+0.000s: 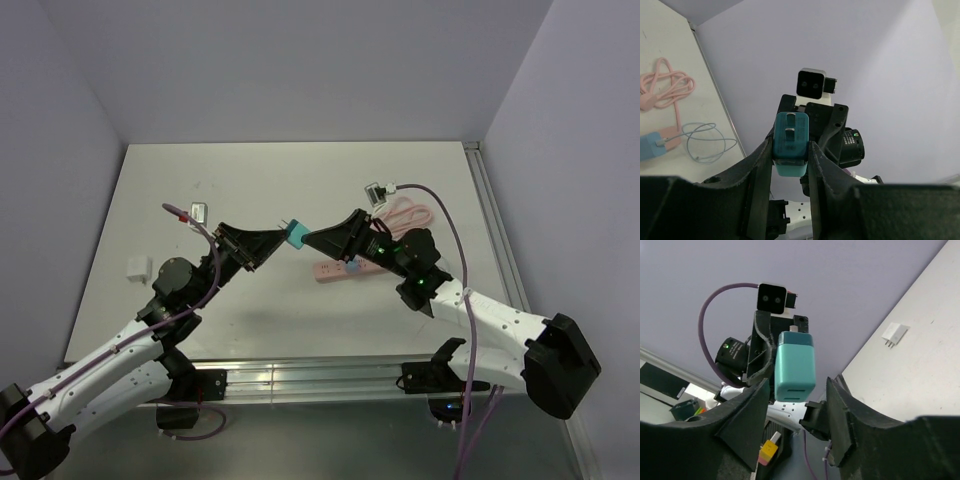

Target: Insert the plug

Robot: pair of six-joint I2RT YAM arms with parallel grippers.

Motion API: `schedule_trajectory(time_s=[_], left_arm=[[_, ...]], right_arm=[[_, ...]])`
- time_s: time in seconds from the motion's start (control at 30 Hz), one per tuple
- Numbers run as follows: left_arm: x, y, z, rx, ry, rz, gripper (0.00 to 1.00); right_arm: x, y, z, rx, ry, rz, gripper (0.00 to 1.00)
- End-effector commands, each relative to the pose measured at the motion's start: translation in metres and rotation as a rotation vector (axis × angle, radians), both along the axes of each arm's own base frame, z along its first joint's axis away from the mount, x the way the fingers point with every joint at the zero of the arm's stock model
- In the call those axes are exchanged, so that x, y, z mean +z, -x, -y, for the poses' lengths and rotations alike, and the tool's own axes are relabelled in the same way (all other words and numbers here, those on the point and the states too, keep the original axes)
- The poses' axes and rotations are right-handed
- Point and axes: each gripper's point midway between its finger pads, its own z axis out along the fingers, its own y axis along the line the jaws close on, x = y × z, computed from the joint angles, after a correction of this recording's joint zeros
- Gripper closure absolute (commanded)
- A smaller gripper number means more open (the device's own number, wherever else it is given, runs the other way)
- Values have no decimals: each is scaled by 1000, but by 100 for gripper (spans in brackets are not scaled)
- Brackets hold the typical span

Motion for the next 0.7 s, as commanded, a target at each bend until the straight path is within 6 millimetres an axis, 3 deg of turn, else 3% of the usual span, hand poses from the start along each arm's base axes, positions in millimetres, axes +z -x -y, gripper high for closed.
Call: schedule_trajectory(time_s=[0.0, 0.07, 0.17, 0.27, 0.33, 0.37, 0.4, 0.43, 0.47, 0.5, 0.57, 0.6, 0.67], left_arm=[[20, 5, -3, -2, 72, 44, 100], [20, 6, -3, -7, 80, 45, 100], [18, 6, -2, -6, 68, 46, 100], [15, 7, 1, -13, 27, 53, 99], [10, 12, 8, -58, -43, 64, 86], [7, 13, 10, -61, -110, 101, 72], [14, 16, 13, -82, -150, 122, 40], [10, 14, 14, -78, -198, 126, 31], [-9, 12, 13, -77, -298, 94, 25], [-6, 11, 12, -72, -325, 100, 18], [-17, 15, 11, -92, -403, 123, 18], [-14, 18, 10, -102, -411, 144, 18], [-12, 28, 8, -129, -432, 199, 19]], right_arm=[[33, 2, -4, 11, -80, 62, 45], [33, 1, -8, 21, -76, 56, 48], [34, -1, -10, 19, -66, 63, 61], [34, -3, -11, 8, -34, 83, 97], [33, -5, -12, 2, 7, 103, 100], [35, -2, -10, 9, 17, 114, 100], [31, -2, -10, 12, 42, 107, 100], [34, -4, -6, 5, 55, 134, 100], [34, 1, -4, 32, 69, 153, 100], [34, 3, -2, 44, 85, 165, 100], [28, 8, 2, 97, 150, 194, 100], [18, 10, 3, 121, 196, 171, 100], [18, 16, 6, 165, 251, 224, 100]])
